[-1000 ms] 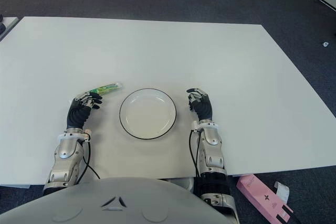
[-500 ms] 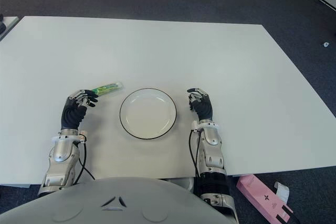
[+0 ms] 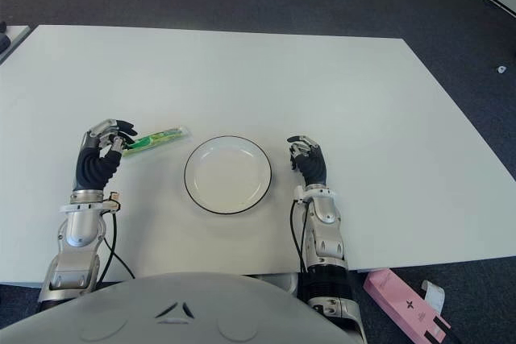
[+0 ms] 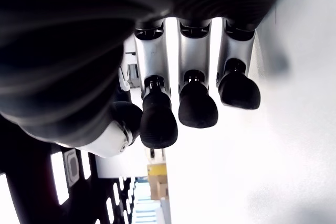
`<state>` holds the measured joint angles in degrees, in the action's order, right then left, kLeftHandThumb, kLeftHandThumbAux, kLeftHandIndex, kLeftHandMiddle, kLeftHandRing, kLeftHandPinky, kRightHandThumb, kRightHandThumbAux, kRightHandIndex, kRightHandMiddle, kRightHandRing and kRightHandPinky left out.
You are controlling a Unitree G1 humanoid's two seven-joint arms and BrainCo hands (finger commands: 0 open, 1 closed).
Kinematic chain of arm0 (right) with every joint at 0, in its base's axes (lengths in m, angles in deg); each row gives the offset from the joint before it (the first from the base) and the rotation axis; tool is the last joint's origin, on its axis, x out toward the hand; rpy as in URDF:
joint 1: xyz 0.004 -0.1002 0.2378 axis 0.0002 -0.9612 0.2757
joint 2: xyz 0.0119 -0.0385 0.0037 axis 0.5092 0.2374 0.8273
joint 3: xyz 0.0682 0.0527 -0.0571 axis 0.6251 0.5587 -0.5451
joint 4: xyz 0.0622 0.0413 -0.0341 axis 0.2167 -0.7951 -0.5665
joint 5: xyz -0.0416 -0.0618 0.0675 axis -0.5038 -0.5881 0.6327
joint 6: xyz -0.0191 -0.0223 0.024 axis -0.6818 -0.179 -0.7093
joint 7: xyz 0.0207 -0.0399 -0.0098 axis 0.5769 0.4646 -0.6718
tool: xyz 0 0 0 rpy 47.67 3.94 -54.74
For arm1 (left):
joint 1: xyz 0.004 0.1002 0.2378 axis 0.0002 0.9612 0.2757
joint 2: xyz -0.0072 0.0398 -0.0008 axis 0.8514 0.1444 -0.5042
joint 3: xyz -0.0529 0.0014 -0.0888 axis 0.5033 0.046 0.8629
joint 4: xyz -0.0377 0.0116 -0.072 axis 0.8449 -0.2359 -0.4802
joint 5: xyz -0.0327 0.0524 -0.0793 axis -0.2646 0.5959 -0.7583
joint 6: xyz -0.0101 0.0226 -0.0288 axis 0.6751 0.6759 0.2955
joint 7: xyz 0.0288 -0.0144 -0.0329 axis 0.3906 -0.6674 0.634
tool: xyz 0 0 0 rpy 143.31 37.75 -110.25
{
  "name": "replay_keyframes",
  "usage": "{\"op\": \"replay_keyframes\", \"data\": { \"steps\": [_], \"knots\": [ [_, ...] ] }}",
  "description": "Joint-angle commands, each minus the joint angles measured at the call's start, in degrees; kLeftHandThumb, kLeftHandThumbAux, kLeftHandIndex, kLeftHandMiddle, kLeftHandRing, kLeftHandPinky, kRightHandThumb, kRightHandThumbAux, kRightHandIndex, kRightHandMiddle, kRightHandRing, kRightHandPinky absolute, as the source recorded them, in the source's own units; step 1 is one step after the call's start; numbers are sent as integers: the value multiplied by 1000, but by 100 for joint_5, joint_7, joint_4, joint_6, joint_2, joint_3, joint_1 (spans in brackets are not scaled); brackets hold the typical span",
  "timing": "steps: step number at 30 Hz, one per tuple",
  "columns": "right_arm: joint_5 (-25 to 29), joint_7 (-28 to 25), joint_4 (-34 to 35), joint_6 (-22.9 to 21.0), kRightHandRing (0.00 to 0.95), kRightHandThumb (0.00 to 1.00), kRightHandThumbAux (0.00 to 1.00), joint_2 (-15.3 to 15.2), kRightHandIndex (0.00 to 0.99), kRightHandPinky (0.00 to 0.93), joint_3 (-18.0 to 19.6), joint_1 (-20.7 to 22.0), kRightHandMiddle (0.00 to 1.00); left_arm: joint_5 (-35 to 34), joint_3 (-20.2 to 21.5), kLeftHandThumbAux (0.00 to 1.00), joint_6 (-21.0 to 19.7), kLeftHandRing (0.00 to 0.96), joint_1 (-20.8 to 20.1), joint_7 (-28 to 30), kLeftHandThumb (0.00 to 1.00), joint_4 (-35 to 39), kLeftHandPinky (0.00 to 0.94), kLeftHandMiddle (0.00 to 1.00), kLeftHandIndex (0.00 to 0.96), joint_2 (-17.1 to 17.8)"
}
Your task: Put the toothpaste on the table into the plate.
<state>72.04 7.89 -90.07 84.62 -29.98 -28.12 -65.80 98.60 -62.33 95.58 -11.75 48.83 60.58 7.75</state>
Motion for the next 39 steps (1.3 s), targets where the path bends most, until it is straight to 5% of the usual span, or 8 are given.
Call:
{"op": "replay_keyframes", "data": {
  "steps": [1,9,13,16,20,26,39],
  "knots": [
    [-67,54,-175,-131,798,701,728,53,436,795,-44,-89,803,888,3,682,-234,532,-136,-417,835,95,510,489,391,181],
    [-32,18,-172,-148,797,700,728,72,436,794,-23,-97,800,1979,-86,680,-616,513,-463,-712,835,7,493,480,402,638],
    [-20,14,-183,-133,795,700,728,80,436,792,-11,-97,798,2555,-179,703,-1037,433,-683,-424,723,-33,432,394,415,1000],
    [-25,28,-180,-122,795,701,728,97,436,796,-8,-104,799,3018,-319,562,-1531,322,-758,57,522,9,338,301,245,1236],
    [-38,37,-148,-118,794,701,728,108,436,792,-15,-132,799,3439,-543,361,-2081,132,-900,708,450,-74,147,134,67,1493],
    [-40,20,-87,-120,793,701,728,105,436,787,-15,-175,798,3590,-858,214,-2201,14,-1248,584,447,-848,15,18,7,1794],
    [-52,75,51,-251,793,701,728,110,436,797,10,-266,794,3730,-1449,128,-2220,0,-1545,1180,468,-1097,0,0,0,2598]
  ]
}}
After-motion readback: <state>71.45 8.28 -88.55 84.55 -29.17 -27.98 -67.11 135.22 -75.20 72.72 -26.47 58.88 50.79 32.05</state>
